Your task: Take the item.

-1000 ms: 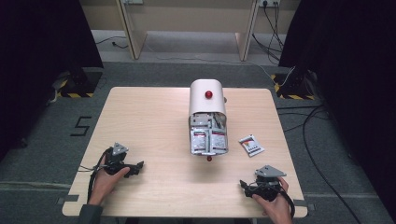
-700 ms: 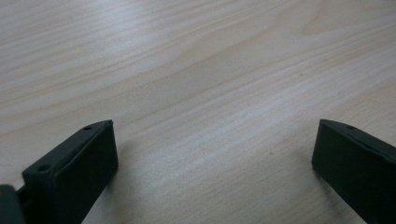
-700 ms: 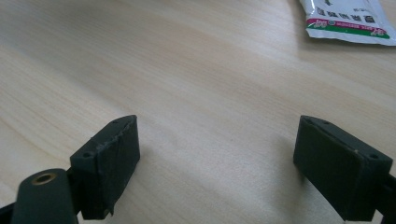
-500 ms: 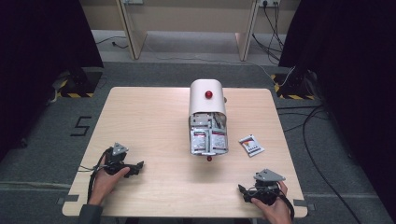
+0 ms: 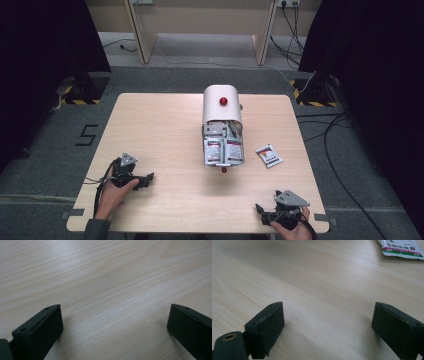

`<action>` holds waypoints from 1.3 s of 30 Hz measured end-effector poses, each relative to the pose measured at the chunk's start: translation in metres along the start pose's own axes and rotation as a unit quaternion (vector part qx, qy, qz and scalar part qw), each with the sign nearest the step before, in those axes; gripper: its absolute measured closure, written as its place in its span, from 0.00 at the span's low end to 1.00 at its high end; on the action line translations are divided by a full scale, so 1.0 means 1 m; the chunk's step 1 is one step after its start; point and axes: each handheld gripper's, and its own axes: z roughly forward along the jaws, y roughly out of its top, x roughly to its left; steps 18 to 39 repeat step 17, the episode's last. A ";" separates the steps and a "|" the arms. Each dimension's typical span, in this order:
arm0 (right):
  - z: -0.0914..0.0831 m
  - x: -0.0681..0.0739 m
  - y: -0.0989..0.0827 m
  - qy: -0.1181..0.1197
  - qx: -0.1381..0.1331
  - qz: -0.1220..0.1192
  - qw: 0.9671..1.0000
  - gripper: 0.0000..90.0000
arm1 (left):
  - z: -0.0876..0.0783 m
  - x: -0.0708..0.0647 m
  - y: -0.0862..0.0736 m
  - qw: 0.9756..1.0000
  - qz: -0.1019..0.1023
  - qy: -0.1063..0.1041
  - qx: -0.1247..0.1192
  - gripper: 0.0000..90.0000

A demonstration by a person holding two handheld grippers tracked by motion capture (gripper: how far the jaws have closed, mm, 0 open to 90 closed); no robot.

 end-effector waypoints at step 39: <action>-0.003 0.002 -0.005 -0.004 -0.009 0.003 1.000 0.13 | 0.000 0.000 0.000 1.000 0.000 0.000 0.000 0.00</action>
